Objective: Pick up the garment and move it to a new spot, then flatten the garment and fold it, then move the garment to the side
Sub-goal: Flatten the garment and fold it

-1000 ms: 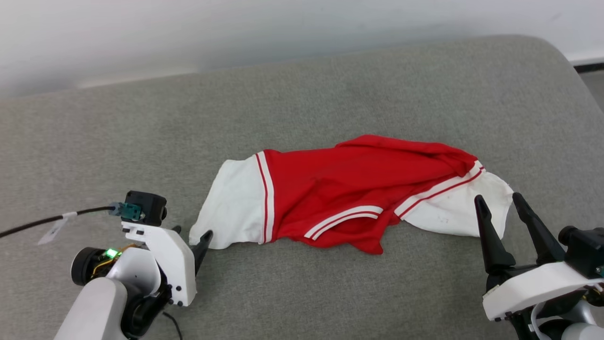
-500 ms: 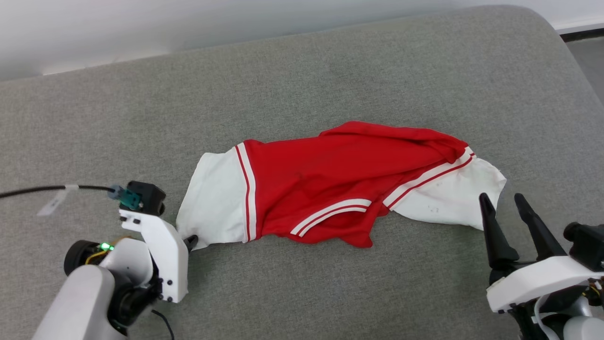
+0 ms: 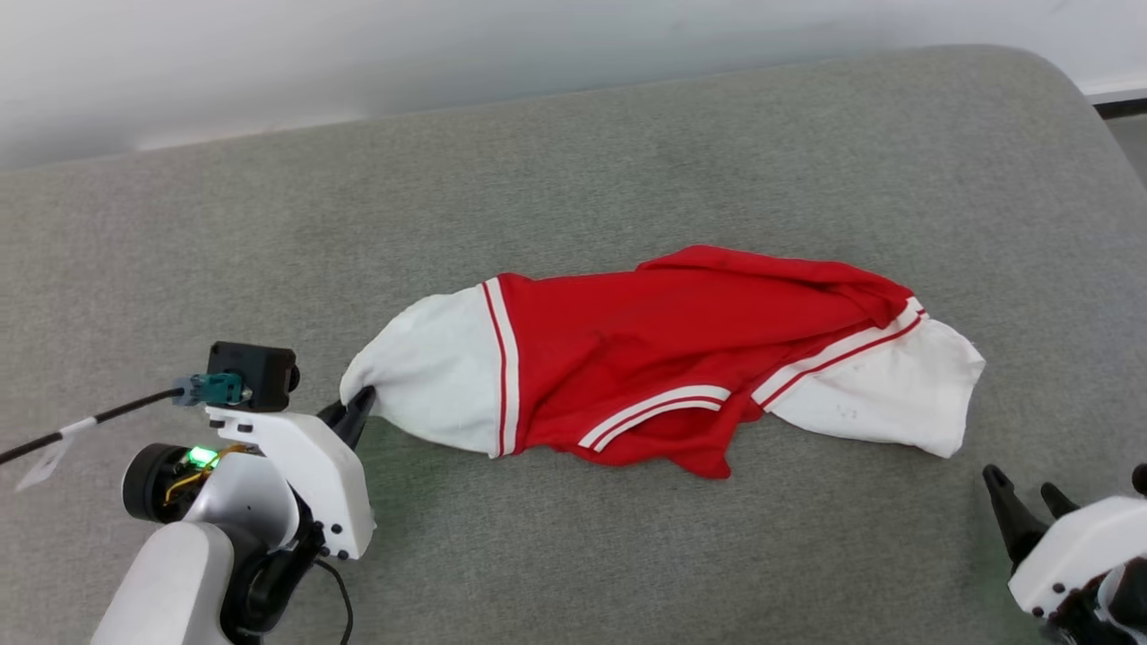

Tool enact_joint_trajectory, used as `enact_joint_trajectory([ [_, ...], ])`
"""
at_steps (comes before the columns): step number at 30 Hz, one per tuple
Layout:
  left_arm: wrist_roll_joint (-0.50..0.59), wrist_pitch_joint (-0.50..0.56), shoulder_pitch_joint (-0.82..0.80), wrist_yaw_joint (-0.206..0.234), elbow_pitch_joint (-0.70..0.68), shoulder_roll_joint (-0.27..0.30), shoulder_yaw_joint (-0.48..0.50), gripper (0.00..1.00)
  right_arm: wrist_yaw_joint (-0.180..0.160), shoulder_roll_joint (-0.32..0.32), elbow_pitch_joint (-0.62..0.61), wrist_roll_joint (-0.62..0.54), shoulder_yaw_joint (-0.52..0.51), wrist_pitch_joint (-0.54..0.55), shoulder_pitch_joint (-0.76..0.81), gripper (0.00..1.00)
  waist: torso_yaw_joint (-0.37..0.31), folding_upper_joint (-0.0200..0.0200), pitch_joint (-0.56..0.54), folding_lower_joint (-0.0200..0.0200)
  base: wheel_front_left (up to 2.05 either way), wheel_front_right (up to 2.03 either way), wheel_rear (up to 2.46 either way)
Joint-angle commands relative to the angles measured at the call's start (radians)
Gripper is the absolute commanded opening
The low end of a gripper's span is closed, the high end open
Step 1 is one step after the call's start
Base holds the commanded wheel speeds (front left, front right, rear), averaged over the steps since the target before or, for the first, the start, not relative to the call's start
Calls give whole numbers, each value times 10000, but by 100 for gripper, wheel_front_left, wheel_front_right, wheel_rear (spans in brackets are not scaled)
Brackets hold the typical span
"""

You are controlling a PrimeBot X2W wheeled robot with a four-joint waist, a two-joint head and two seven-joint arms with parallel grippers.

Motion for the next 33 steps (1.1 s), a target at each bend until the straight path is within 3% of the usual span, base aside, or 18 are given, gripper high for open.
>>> enact_joint_trajectory([
  [1, 75, -108, 76, 58, -131, -46, 38, 0, -1, -32, 52, 102, 36, 131, -238, 100, 108, 0, 45, 0, 0, 0, 0],
  [12, 212, -342, -182, 34, -763, -109, -231, 0, 0, -638, 1527, 434, 599, 1629, -1950, 100, 790, 0, 683, 0, 0, 0, 0],
  [16, 154, -419, -287, 4, -632, -155, -281, 0, 0, -593, 2358, 499, 1039, 2493, -2039, 100, 1012, 0, 836, 0, 0, 0, 0],
  [17, 134, -424, -304, -7, -590, -154, -280, 0, 3, -533, 2516, 561, 1106, 2722, -2038, 44, 1047, 0, 849, 0, 0, 0, 0],
  [18, 132, -449, -312, -9, -548, -140, -280, 0, 14, -510, 2614, 559, 1173, 2891, -2039, 0, 1076, 0, 852, 0, 0, 0, 0],
  [23, 142, -635, -257, -1, -373, -73, -244, 0, -1, -807, 2284, 416, 1052, 3053, -2046, 0, 1132, 0, 643, 0, 0, 0, 0],
  [33, 402, -1686, -704, 511, -360, 229, 585, 0, -1, -1609, 612, -289, 1057, 2025, -2665, 0, 1049, 0, -482, 0, 0, 0, 0],
])
